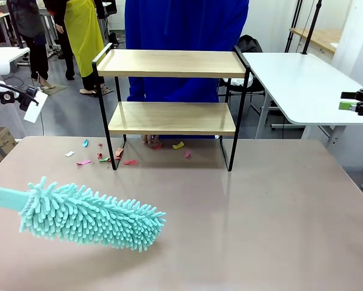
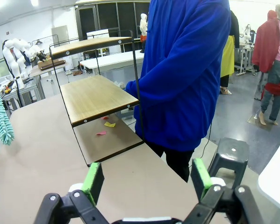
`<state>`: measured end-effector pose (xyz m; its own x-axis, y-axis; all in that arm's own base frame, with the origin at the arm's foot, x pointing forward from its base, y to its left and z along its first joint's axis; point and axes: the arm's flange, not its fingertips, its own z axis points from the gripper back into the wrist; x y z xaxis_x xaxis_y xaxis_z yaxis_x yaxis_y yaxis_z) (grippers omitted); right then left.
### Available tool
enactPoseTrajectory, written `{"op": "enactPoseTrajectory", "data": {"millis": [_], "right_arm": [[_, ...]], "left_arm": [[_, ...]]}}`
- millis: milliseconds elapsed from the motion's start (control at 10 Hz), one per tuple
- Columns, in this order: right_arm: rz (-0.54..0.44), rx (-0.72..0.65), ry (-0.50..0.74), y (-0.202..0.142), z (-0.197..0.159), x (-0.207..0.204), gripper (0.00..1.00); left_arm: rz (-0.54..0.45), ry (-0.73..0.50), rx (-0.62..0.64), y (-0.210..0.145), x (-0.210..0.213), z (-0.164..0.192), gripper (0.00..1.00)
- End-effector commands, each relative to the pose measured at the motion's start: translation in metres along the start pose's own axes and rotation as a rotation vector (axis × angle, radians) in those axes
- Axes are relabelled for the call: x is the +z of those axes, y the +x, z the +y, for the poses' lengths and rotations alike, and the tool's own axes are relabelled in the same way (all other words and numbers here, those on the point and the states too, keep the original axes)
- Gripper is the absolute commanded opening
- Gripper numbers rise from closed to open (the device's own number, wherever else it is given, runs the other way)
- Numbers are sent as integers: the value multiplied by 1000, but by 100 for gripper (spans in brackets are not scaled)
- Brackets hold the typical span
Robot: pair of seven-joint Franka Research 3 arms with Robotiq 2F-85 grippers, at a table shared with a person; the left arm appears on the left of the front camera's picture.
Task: Clean the shelf.
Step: Clean the specific section of the Shelf indicated by the human with the Duster.
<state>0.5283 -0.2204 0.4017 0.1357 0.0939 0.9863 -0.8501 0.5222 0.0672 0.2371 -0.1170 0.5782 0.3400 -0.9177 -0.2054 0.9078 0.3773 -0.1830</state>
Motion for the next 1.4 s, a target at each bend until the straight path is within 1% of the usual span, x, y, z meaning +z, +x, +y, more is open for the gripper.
{"op": "enactPoseTrajectory", "data": {"millis": [0, 200, 300, 600, 700, 800, 900, 1000, 1200, 1300], "right_arm": [[-2, 5, 3, 3, 2, -2, 100], [-2, 5, 3, 3, 2, -2, 100], [-2, 5, 3, 3, 2, -2, 100], [-2, 5, 3, 3, 2, -2, 100], [-2, 5, 3, 3, 2, -2, 100], [-2, 5, 3, 3, 2, -2, 100], [-2, 5, 3, 3, 2, -2, 100], [-2, 5, 3, 3, 2, -2, 100], [-2, 5, 3, 3, 2, -2, 100], [-2, 5, 3, 3, 2, -2, 100]], "left_arm": [[-21, -3, -13, -1, -2, -2, 13], [-21, -3, -13, -1, -2, -2, 13], [0, 0, 0, 0, 0, 0, 13], [-239, -101, 115, 40, -15, -9, 13], [-313, -141, 160, 63, -25, -19, 13], [-359, -123, 254, 84, -30, -29, 13], [-405, -38, 434, 102, -33, -43, 13], [-468, -23, 483, 121, -33, -61, 13], [-503, -85, 560, 160, -41, -73, 13], [-542, -110, 583, 184, -47, -78, 13]]}}
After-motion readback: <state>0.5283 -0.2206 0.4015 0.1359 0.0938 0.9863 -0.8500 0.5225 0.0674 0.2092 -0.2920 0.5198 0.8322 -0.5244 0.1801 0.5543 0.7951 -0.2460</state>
